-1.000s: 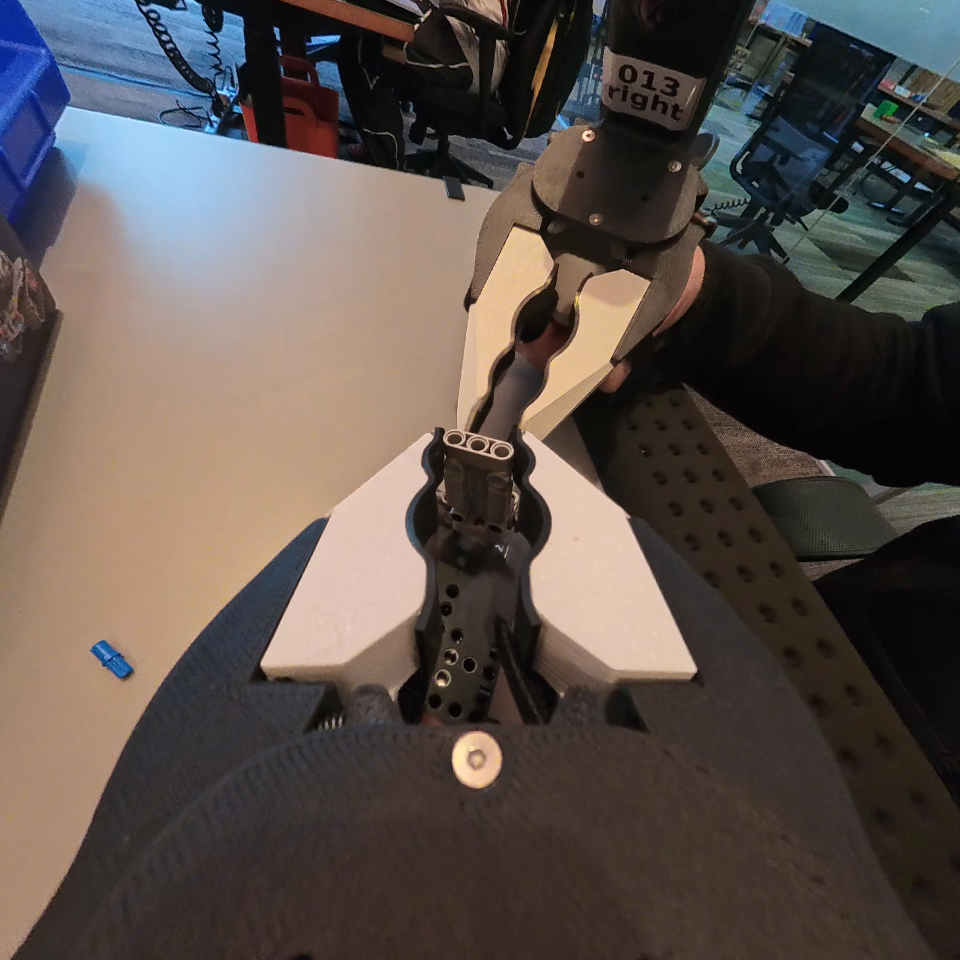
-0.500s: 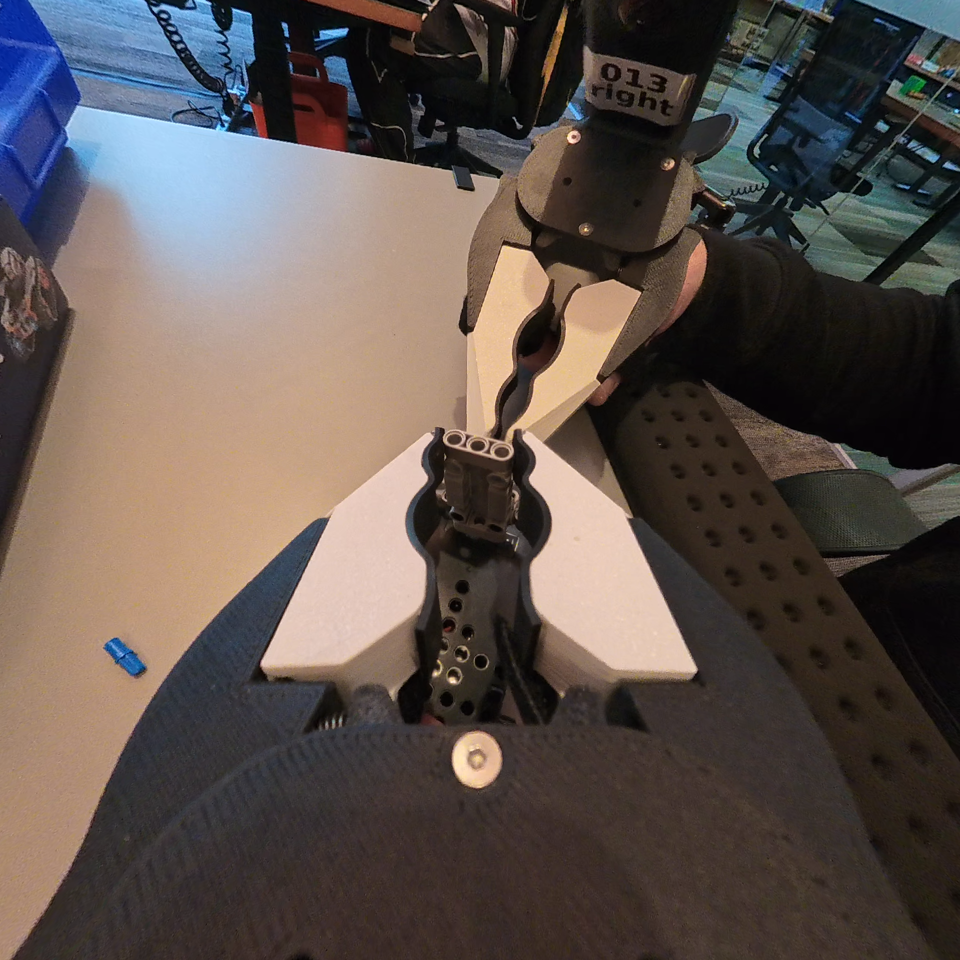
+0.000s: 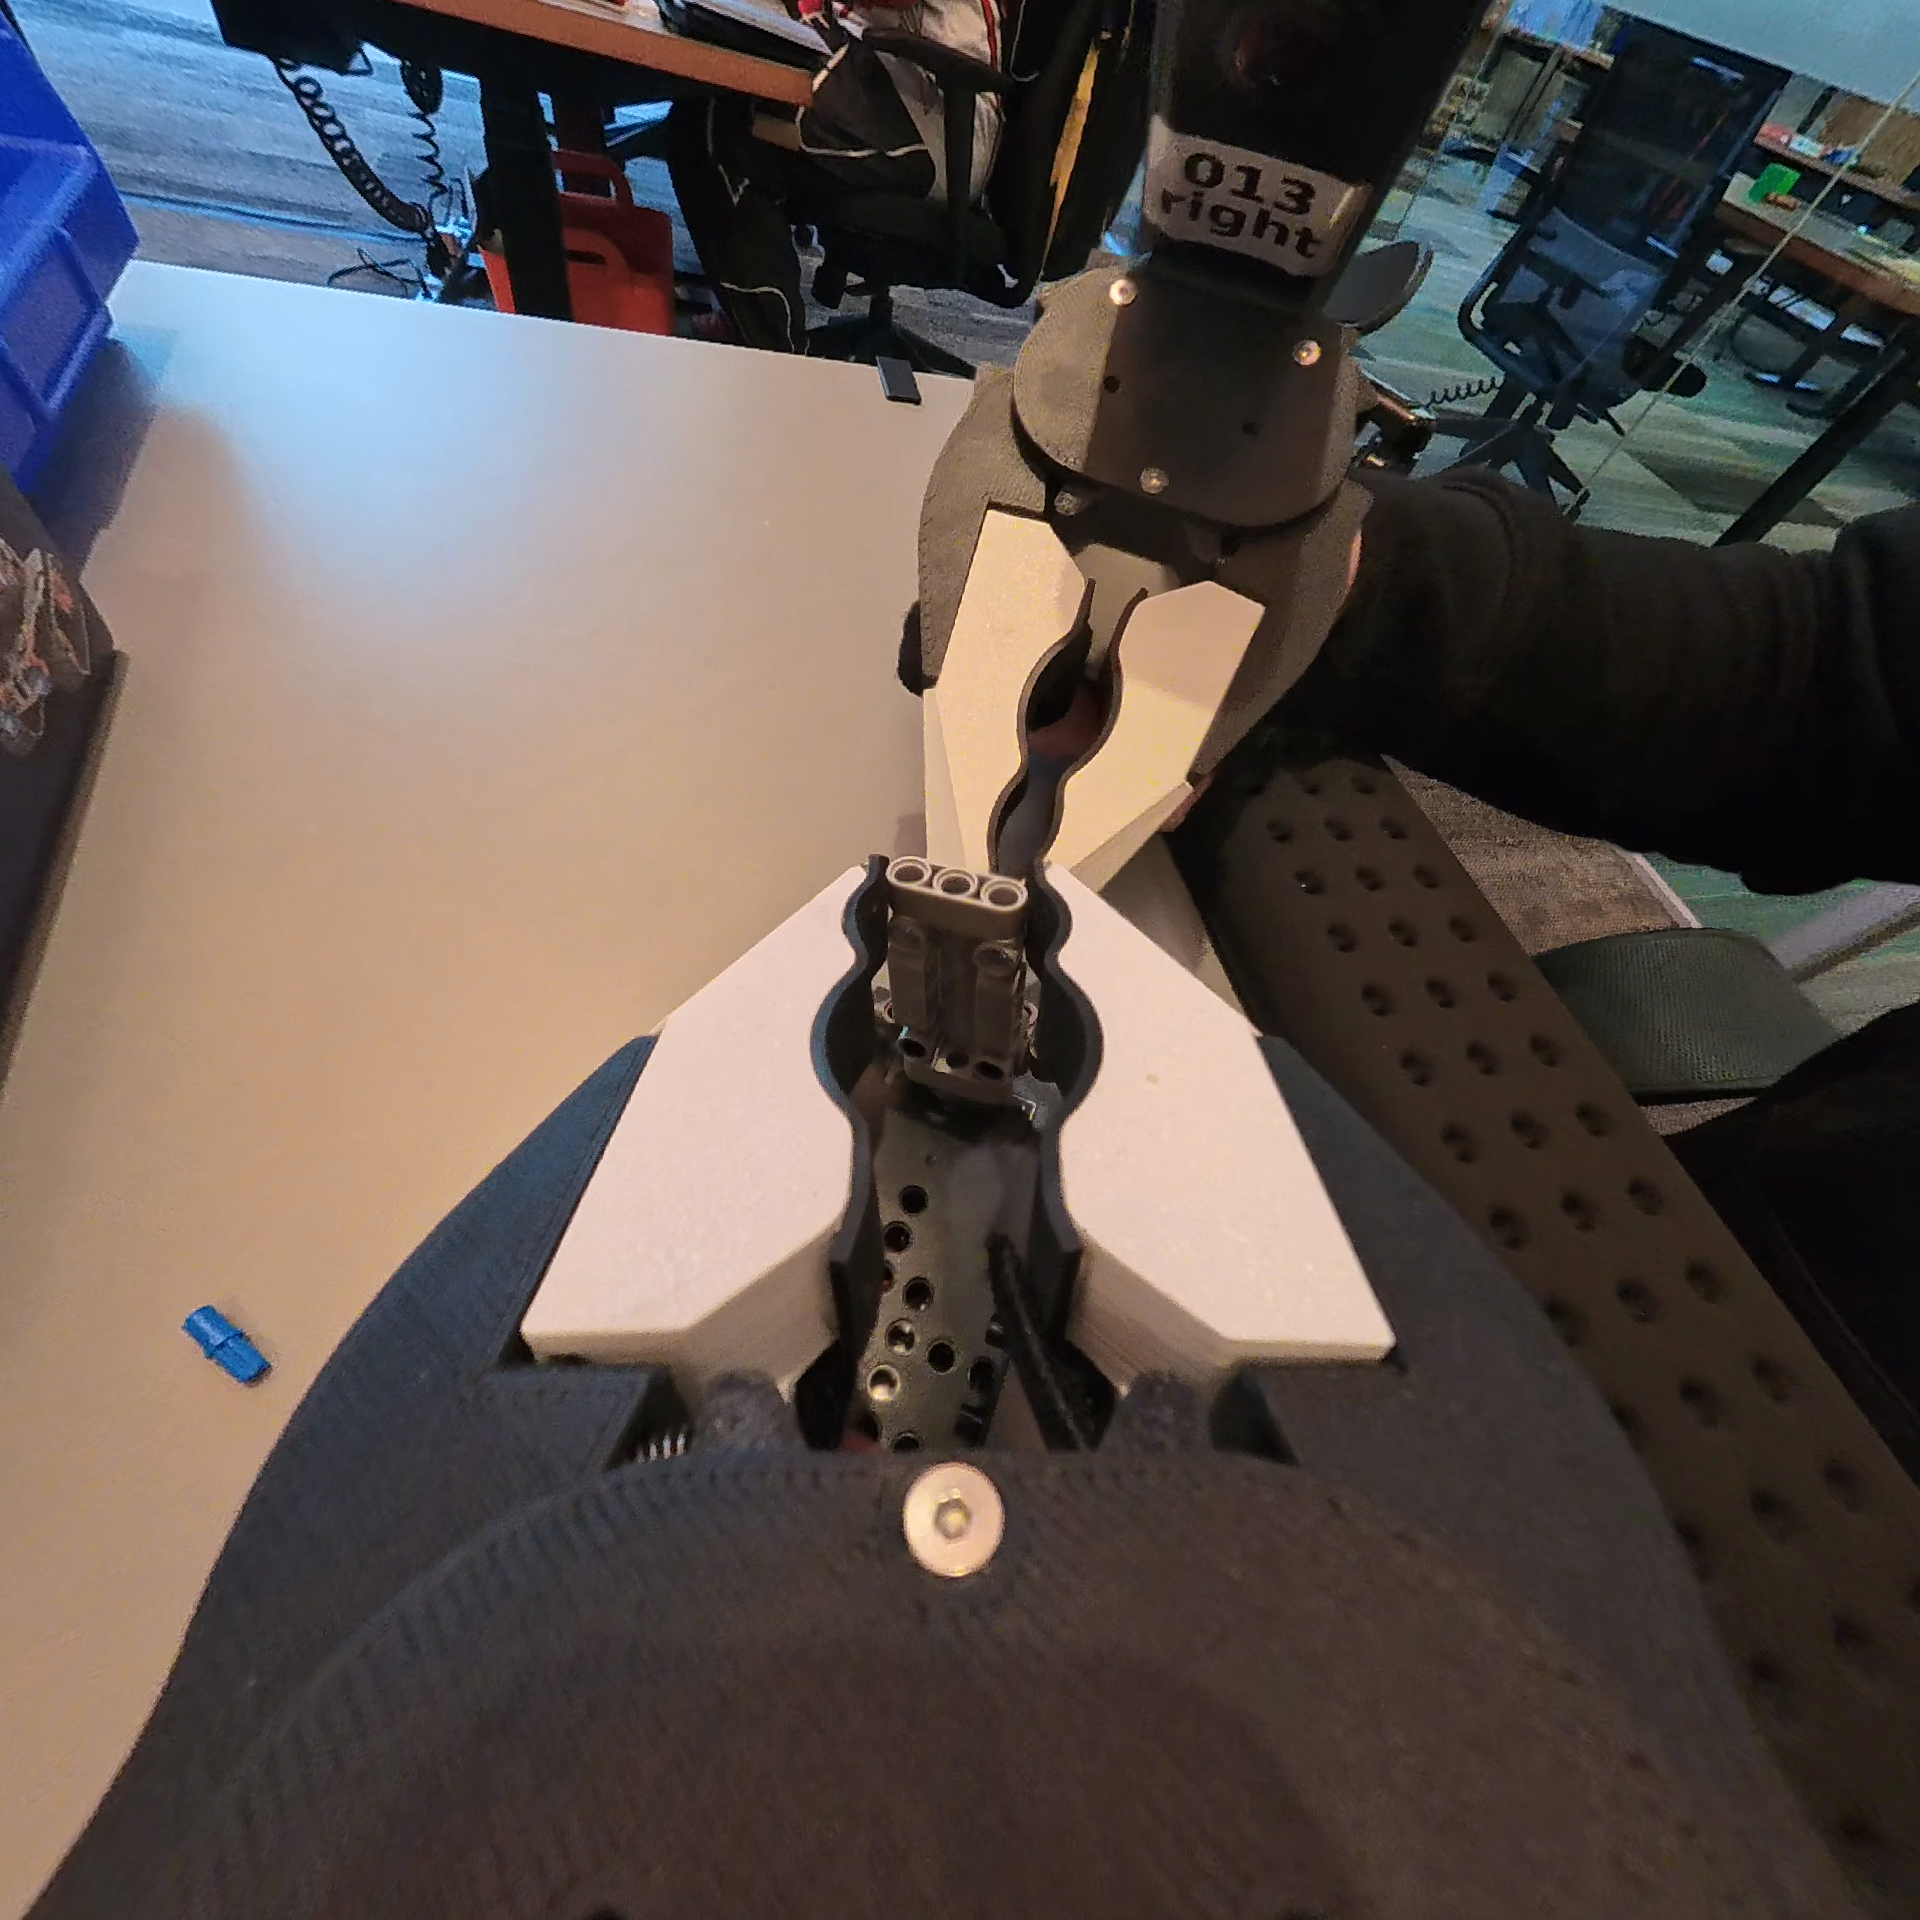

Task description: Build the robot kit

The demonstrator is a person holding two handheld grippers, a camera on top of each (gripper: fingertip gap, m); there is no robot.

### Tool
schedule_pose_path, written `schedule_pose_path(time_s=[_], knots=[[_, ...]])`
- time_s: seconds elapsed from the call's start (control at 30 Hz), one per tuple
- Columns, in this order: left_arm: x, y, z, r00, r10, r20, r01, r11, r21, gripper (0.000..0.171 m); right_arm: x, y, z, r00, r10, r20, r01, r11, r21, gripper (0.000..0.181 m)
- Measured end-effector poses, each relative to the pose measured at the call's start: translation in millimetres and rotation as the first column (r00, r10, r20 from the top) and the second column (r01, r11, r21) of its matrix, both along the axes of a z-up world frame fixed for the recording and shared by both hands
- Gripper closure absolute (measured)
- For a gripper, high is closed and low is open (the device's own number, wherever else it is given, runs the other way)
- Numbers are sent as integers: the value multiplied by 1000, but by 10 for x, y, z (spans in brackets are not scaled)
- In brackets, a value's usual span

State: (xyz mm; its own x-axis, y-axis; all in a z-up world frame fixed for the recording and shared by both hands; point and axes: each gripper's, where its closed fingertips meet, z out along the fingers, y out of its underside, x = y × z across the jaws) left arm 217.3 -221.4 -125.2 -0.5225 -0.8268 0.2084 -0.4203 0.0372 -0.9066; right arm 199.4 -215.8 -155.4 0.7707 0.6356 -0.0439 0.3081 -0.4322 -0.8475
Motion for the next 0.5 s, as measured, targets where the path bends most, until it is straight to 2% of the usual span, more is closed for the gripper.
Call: schedule_pose_path(time_s=[0.33,0.5], knots=[[-65,28,-24,1000,-13,7,13,1000,-20,147,-27,3,-16,987,1,159,-9,999,47,181],[-65,27,-22,999,-16,31,17,999,-33,148,-28,-3,-17,990,-5,141,-4,998,60,181]])
